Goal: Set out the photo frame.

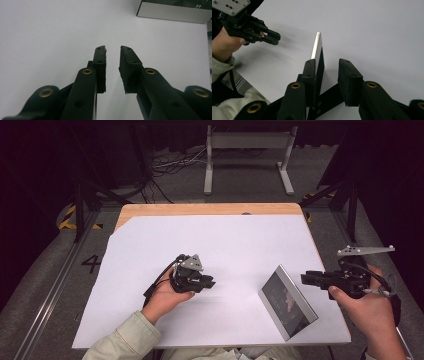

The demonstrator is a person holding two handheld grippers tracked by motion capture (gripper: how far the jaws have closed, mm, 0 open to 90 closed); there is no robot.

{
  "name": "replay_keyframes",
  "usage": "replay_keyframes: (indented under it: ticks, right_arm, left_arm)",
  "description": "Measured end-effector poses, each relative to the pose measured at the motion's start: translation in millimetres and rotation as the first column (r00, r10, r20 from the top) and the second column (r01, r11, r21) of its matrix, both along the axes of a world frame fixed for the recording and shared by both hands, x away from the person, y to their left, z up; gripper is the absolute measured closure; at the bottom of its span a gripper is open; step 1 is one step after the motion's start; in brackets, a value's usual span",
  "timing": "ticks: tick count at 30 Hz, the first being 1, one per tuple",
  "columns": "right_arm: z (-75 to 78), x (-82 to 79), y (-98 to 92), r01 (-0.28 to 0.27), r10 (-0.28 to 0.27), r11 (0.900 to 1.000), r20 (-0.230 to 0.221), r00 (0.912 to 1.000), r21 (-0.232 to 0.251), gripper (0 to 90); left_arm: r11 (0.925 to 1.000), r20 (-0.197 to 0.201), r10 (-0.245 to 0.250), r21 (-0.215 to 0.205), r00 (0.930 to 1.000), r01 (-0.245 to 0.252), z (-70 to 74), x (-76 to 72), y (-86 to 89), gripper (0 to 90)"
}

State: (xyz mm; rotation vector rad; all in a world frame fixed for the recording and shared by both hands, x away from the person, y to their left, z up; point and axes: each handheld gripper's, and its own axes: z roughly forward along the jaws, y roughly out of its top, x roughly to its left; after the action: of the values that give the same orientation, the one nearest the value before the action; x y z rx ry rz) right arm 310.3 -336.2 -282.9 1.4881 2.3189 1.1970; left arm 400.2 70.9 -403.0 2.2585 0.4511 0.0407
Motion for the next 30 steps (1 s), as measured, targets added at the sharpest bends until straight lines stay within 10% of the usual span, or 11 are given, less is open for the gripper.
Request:
replay_keyframes:
  ticks: [30]
  right_arm:
    - [-8.0,-0.4,27.4,-0.043,0.034,0.995,-0.099,0.9945,-0.091,57.1]
  left_arm:
    - [0.9992,-0.023,0.04,-0.006,0.9989,-0.04,-4.0,10.0,10.6,74.4]
